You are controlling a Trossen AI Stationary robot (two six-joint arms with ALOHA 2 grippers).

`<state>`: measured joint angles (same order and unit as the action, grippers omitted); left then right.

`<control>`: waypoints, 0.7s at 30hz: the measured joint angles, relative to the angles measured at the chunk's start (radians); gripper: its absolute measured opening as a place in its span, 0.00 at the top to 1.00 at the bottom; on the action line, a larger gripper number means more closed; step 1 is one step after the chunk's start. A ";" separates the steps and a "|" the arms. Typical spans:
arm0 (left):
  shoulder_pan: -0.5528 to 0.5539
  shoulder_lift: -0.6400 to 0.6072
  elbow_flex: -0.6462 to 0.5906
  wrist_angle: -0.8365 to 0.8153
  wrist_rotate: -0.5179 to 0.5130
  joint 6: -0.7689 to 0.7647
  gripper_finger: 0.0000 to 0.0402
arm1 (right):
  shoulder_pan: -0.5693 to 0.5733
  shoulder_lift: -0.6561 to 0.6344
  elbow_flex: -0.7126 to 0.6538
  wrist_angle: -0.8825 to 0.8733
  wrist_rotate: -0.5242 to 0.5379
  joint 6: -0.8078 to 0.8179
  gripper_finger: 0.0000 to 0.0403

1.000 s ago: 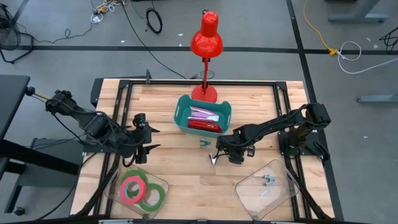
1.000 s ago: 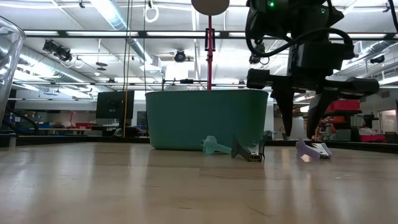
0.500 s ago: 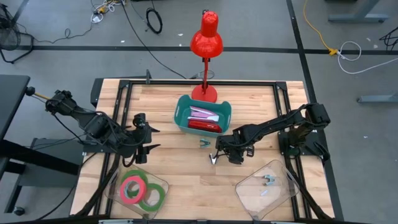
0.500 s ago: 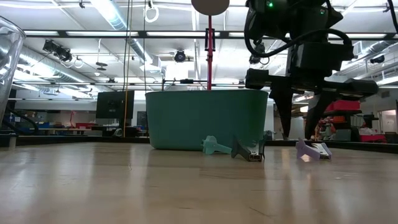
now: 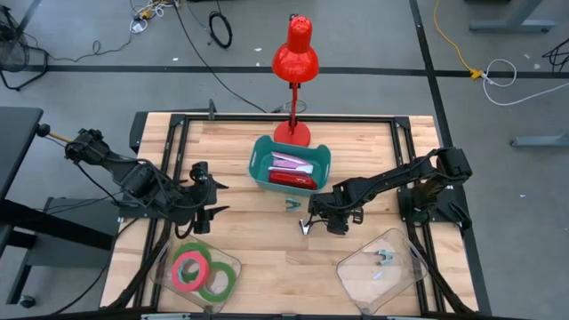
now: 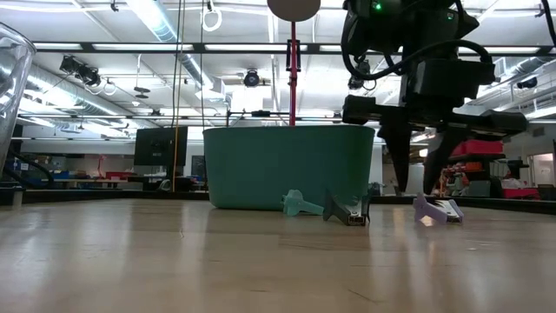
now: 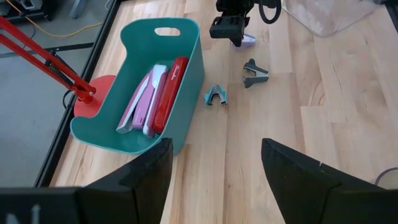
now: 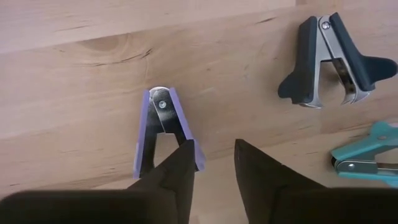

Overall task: Pick and place Stapler, Stapler remover, tape
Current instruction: Put the purple staple remover in the right transparent bin

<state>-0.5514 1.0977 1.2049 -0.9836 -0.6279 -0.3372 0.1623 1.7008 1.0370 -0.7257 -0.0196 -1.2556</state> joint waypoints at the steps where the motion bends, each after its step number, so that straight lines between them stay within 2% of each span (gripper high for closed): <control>1: 0.000 0.000 0.000 0.000 0.000 0.000 0.38 | 0.000 0.000 0.000 0.000 0.000 0.000 0.73; 16: 0.000 0.000 0.000 0.000 0.000 0.004 0.38 | 0.023 -0.001 -0.047 0.010 0.040 0.013 0.95; 21: 0.000 0.000 0.000 0.000 0.000 0.005 0.38 | 0.023 -0.001 -0.047 0.008 0.038 0.017 0.99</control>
<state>-0.5514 1.0977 1.2049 -0.9836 -0.6280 -0.3325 0.1848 1.7000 0.9901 -0.7180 0.0188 -1.2390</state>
